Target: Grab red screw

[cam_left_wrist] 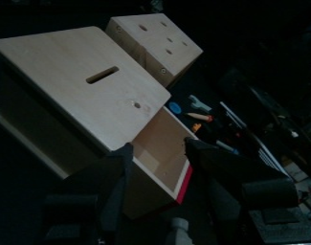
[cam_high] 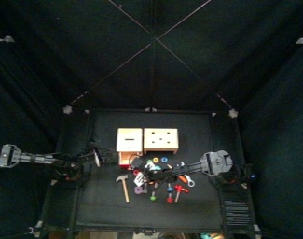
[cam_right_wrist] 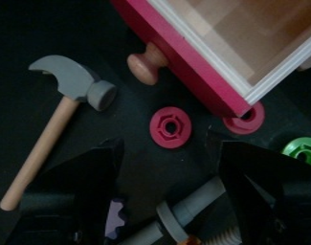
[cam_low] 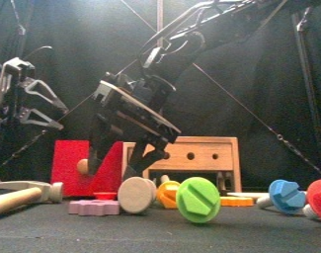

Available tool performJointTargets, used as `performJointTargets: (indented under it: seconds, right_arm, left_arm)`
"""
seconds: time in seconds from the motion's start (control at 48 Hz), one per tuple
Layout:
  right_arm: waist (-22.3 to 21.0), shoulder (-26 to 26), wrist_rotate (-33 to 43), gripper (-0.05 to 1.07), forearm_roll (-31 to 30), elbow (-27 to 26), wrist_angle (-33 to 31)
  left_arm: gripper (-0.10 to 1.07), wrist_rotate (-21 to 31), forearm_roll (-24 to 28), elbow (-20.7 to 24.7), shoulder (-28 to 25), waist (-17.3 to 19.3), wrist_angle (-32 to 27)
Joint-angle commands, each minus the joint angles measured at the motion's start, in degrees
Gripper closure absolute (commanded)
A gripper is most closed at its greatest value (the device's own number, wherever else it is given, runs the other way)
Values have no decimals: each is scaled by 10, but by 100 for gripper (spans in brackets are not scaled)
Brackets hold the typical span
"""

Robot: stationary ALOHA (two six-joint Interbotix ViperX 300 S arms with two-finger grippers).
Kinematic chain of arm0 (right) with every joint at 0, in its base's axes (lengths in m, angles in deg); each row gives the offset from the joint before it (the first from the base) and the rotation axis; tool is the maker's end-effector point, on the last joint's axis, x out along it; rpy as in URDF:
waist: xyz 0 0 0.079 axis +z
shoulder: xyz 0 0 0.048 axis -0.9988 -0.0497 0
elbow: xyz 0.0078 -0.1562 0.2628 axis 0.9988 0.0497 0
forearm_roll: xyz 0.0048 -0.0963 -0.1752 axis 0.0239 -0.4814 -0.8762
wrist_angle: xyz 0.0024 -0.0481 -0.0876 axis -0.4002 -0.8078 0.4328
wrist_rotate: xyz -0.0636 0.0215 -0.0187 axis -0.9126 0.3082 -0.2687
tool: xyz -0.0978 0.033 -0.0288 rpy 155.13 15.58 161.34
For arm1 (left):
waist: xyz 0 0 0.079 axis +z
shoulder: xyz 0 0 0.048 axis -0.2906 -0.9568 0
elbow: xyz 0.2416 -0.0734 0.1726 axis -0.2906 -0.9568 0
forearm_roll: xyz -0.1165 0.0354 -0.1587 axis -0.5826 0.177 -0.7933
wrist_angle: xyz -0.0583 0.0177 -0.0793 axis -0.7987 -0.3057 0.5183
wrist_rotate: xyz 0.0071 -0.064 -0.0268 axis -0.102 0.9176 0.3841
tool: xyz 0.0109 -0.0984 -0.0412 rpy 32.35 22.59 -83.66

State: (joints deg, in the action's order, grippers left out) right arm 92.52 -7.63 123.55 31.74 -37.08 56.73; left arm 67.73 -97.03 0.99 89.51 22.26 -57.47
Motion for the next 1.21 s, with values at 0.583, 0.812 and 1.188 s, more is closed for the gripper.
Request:
performJointTargets:
  seconds: [0.583,0.812,1.188]
  right_arm:
    - [-4,-11,1,21,-2,-26,-1]
    - [-1,-9,0,28,-1,-25,-1]
    - [9,11,-1,28,-4,-24,-1]
  left_arm:
    - [13,1,3,0,-1,4,2]
    - [13,1,2,0,-1,5,3]
    - [13,2,2,0,-1,5,2]
